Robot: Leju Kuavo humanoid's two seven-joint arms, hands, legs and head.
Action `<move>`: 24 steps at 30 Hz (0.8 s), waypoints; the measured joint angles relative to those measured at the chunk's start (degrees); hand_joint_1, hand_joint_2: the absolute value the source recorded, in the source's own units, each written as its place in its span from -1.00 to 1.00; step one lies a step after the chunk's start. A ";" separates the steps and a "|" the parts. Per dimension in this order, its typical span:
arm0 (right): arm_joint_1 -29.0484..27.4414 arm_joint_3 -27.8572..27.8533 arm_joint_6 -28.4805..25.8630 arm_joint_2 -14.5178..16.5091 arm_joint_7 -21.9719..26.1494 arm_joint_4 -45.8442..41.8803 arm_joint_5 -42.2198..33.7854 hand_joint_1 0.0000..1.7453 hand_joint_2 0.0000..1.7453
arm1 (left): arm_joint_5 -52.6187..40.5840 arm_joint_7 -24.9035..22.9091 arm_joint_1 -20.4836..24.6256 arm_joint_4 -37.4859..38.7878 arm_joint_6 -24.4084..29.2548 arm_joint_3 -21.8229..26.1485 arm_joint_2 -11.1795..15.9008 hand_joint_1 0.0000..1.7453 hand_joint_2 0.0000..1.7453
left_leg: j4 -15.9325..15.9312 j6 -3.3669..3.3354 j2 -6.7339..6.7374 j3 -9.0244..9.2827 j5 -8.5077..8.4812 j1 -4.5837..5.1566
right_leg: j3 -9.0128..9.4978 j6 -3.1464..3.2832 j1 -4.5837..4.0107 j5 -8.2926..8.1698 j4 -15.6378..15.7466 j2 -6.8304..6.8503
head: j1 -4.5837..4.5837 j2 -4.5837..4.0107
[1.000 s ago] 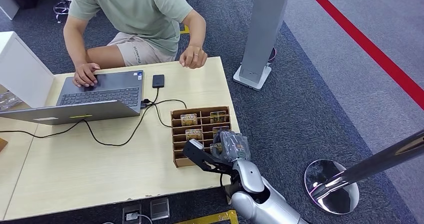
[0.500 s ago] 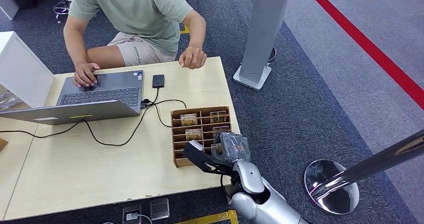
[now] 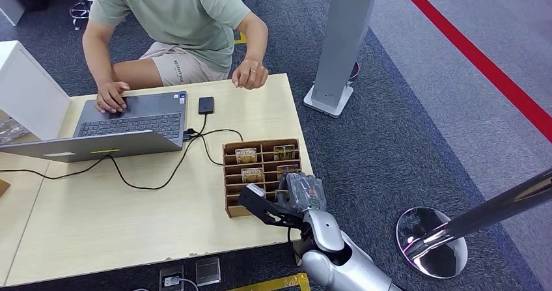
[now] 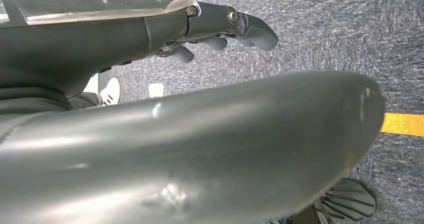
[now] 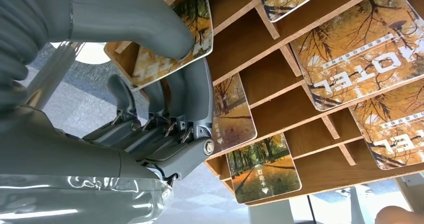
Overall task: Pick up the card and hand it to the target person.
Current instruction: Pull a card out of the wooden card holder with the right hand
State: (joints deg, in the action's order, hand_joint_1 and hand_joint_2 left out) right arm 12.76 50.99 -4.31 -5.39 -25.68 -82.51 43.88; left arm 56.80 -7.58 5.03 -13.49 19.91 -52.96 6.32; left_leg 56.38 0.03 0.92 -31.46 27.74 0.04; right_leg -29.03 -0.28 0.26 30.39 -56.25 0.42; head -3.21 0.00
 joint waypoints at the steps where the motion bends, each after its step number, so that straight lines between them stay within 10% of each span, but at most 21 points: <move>1: 0.00 0.02 0.00 0.01 0.00 0.00 -0.01 0.93 1.00 | 0.08 0.07 0.00 0.00 0.00 0.00 0.00 -1.00 -1.00 | 0.00 0.00 0.00 0.00 0.00 0.00 | 0.00 0.00 0.00 0.00 0.00 0.00 | 0.00 0.00; 24: 0.23 0.05 -5.28 -0.58 1.54 -3.68 1.44 1.00 1.00 | 0.37 1.16 -0.01 0.00 -0.43 -0.37 0.02 -1.00 -1.00 | 0.00 0.00 0.00 0.03 0.00 0.00 | 0.04 0.00 0.00 0.00 0.00 0.00 | -0.01 0.00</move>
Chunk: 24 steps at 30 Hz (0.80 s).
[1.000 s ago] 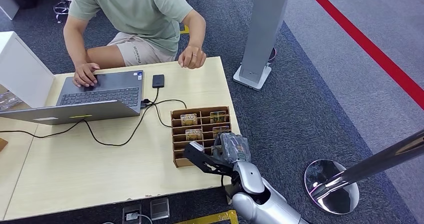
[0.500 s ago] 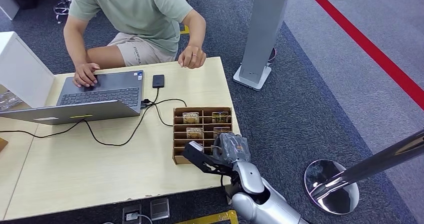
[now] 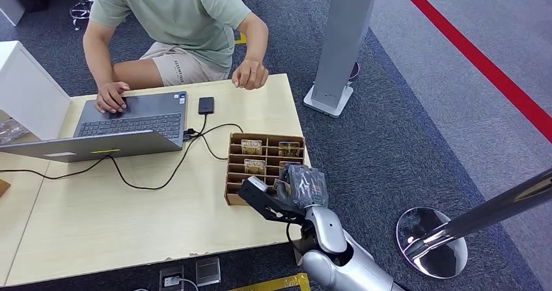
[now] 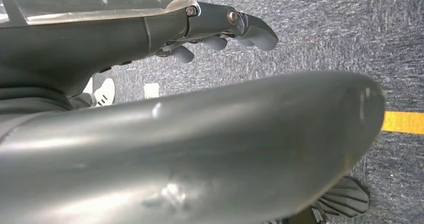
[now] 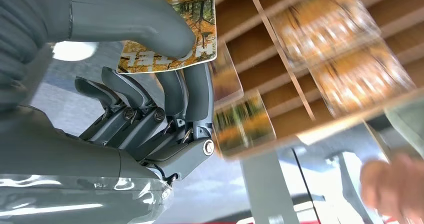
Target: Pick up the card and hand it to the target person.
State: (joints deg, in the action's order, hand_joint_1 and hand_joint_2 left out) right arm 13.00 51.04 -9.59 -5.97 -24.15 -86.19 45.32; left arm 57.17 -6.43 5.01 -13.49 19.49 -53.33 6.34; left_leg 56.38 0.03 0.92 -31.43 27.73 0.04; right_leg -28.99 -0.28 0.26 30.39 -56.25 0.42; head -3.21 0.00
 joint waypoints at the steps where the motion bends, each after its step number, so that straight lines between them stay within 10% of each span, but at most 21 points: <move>1: 0.13 -0.14 -0.35 -0.19 0.32 -1.00 0.20 1.00 1.00 | 0.05 0.01 0.00 0.00 -0.07 0.00 0.00 -1.00 -1.00 | 0.00 0.00 0.00 0.00 0.00 0.00 | 0.00 0.00 0.00 0.00 0.00 0.00 | 0.01 0.00; 16: 9.95 -1.22 -0.47 -2.27 3.45 -9.44 -8.27 1.00 1.00 | -1.60 0.54 0.06 0.28 -2.25 -0.65 0.39 -1.00 -1.00 | 0.00 0.03 0.01 -0.04 -0.03 0.00 | -0.01 0.00 0.00 -0.01 -0.03 -0.01 | 0.01 0.00; 24: 26.45 -0.54 -1.13 1.18 8.25 5.97 -16.76 1.00 1.00 | -4.42 -0.29 0.54 0.48 -4.65 -2.95 1.46 -1.00 -1.00 | 0.00 -0.03 -0.12 -0.10 -0.19 0.00 | 0.00 0.02 -0.01 -0.03 -0.11 0.19 | 0.08 0.00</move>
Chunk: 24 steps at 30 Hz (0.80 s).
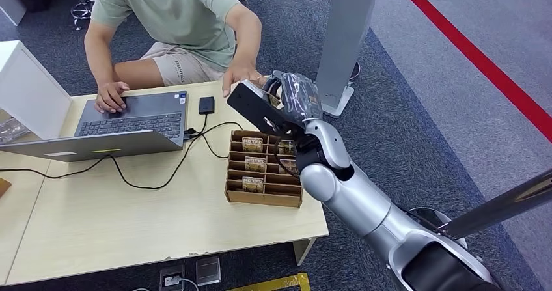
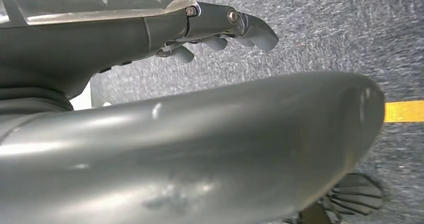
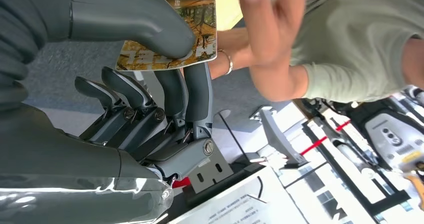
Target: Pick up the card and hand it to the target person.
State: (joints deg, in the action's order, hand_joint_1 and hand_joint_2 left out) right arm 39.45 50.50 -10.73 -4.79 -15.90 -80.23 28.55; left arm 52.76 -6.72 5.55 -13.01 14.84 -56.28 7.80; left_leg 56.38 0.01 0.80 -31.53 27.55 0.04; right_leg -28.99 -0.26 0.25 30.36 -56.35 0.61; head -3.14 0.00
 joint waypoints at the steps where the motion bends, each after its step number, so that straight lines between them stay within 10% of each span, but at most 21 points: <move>1: 1.58 0.14 -0.24 0.71 0.40 2.78 -0.07 1.00 1.00 | -0.09 -0.22 0.01 0.01 -0.13 -0.26 0.07 -1.00 -1.00 | 0.00 0.01 -0.04 -0.01 -0.01 0.00 | -0.01 0.00 0.00 0.00 -0.01 0.03 | 0.02 0.00; 16: 9.42 3.47 -1.69 9.09 2.60 30.73 1.09 1.00 1.00 | 0.16 -2.57 0.00 0.03 -0.49 -2.36 0.38 -1.00 -1.00 | 0.00 0.03 -0.20 -0.13 -0.03 0.00 | -0.13 0.00 0.00 0.01 -0.01 0.18 | 0.02 0.00; 20: 9.44 3.82 -1.99 9.39 2.46 32.97 0.99 -1.00 1.00 | -0.51 -2.13 -0.01 0.03 -1.05 -2.96 0.49 -1.00 -1.00 | 0.02 0.03 -0.20 -0.12 -0.04 0.00 | -0.14 0.00 0.00 0.01 -0.01 0.18 | 0.02 0.00; 24: 9.45 4.09 -2.24 9.48 2.43 34.46 0.57 -1.00 1.00 | -0.91 -1.55 -0.01 0.03 -1.11 -3.31 0.54 -1.00 -1.00 | 0.02 0.03 -0.20 -0.12 -0.03 0.00 | -0.15 0.00 0.00 0.01 -0.01 0.18 | 0.03 0.00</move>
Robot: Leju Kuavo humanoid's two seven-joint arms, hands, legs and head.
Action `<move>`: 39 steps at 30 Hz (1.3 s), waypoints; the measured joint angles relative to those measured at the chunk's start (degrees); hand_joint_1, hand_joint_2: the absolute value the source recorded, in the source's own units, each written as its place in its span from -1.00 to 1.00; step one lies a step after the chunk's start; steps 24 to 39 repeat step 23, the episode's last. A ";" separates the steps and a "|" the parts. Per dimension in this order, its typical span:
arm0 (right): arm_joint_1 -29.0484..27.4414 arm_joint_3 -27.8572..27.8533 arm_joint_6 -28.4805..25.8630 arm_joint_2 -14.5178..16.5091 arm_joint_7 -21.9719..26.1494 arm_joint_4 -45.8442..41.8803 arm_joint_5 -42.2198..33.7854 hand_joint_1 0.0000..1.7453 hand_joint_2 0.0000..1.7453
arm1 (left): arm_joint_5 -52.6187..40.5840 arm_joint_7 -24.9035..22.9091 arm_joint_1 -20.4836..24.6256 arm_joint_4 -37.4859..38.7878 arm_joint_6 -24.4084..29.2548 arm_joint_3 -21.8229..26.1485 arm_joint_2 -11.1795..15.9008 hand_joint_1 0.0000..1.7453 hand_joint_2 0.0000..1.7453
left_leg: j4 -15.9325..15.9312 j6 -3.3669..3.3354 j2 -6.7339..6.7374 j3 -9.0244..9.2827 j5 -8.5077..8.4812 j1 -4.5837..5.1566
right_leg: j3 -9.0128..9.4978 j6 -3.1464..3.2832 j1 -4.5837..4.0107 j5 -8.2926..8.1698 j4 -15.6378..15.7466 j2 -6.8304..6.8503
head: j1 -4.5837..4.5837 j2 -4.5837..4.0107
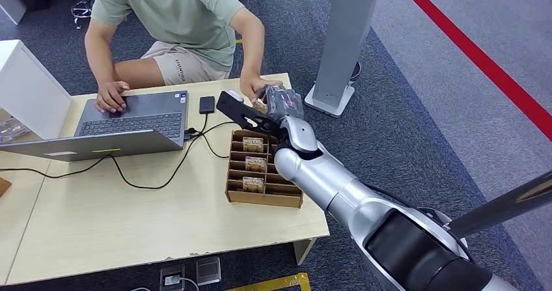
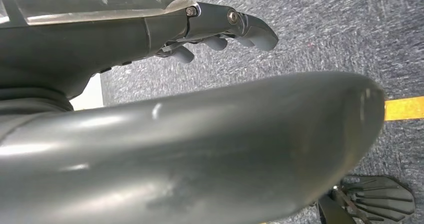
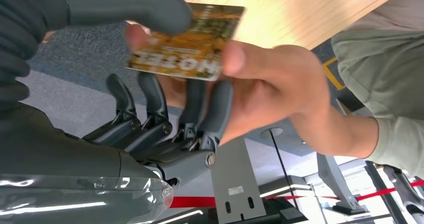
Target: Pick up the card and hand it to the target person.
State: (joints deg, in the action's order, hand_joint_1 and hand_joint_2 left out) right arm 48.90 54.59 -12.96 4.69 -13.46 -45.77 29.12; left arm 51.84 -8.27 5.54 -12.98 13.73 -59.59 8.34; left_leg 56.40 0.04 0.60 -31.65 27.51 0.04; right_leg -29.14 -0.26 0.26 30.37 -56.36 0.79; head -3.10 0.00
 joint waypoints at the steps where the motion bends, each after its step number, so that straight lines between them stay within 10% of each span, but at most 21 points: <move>1: 0.01 0.07 -0.08 0.01 0.00 0.31 -0.07 -1.00 1.00 | -0.05 0.04 0.00 0.00 0.00 -0.10 0.01 -1.00 -1.00 | 0.00 0.00 0.00 0.00 0.00 0.00 | 0.00 0.00 0.00 0.00 0.00 0.00 | 0.00 0.00; 39: -1.20 -0.27 -7.10 -3.07 -2.99 -6.45 0.70 -1.00 1.00 | 2.26 -0.38 -0.10 0.07 1.49 -0.93 0.04 -1.00 -1.00 | 0.04 0.00 0.01 0.02 0.00 0.00 | -0.04 0.00 0.00 0.00 0.01 0.00 | 0.00 0.00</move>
